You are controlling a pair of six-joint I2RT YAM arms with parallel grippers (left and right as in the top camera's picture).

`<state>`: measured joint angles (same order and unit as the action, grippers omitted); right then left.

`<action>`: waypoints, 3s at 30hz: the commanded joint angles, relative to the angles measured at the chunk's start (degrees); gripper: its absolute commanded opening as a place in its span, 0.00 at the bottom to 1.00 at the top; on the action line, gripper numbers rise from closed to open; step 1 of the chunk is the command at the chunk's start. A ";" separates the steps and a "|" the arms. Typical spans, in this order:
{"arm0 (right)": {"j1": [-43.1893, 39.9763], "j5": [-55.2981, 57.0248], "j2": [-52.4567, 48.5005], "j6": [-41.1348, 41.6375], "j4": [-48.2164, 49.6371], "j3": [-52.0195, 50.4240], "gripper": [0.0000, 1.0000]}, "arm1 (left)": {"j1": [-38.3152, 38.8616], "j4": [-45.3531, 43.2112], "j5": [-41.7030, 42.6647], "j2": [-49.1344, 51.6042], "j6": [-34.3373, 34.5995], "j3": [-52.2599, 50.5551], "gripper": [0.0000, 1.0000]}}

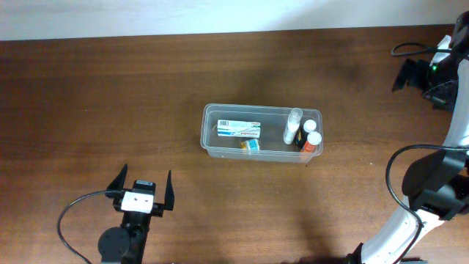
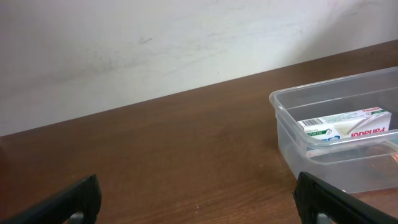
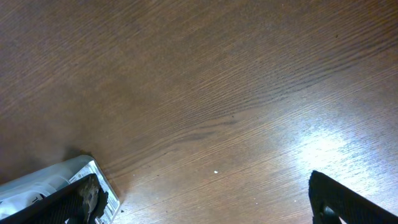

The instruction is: Pack container

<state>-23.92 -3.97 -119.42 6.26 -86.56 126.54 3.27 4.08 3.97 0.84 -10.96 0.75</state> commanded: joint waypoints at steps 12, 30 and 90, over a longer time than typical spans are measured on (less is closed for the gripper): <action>0.11 0.13 0.98 0.63 -0.02 0.98 0.98 | 0.22 0.11 0.98 -0.55 -0.92 -0.26 0.99; 3.52 0.13 5.01 -1.62 5.97 0.96 0.98 | 0.22 0.11 0.98 -0.55 -0.92 -0.26 0.99; 27.34 -1.42 116.24 -17.00 80.26 -120.04 0.98 | 0.22 0.09 0.98 -0.55 -0.92 -0.26 0.99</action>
<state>3.11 -5.28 -5.80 -10.48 -6.07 7.49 3.27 4.05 4.14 0.62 -10.98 0.73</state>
